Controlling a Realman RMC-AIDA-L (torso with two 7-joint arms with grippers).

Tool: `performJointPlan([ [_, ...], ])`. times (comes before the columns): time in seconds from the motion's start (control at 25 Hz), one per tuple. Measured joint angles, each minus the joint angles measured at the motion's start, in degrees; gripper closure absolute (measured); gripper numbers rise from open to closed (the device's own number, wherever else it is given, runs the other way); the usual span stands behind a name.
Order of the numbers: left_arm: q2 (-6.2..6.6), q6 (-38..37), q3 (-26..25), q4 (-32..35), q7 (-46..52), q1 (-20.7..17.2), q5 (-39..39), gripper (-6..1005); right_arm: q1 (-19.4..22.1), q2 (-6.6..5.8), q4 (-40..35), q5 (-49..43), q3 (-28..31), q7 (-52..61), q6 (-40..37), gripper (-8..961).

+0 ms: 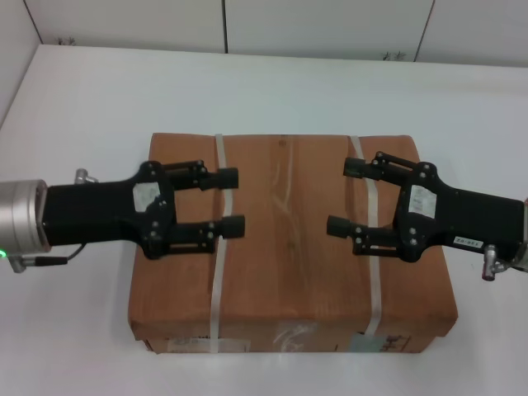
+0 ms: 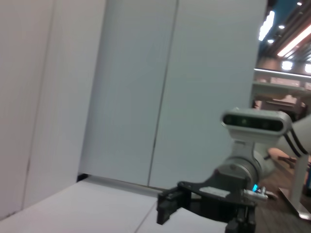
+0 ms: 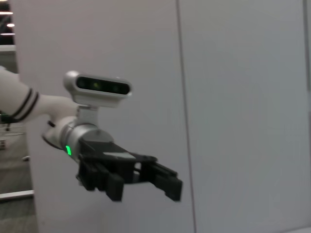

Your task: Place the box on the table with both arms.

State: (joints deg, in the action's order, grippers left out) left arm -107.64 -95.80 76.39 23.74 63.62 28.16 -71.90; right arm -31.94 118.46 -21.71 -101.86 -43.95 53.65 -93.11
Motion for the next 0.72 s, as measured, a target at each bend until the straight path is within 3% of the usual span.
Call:
performJointPlan([
  [0.24, -0.47, -0.4, 0.0, 0.0, -1.1, 0.2, -1.1, 286, -0.7, 0.04, 0.0, -0.5, 0.0, 0.0, -2.7, 80],
  [0.72, -0.49, -0.3, -0.1, 0.1, -1.7, 0.1, -1.2, 286, -0.7, 0.15, -0.1, -0.2, 0.5, -0.2, -3.6, 80],
])
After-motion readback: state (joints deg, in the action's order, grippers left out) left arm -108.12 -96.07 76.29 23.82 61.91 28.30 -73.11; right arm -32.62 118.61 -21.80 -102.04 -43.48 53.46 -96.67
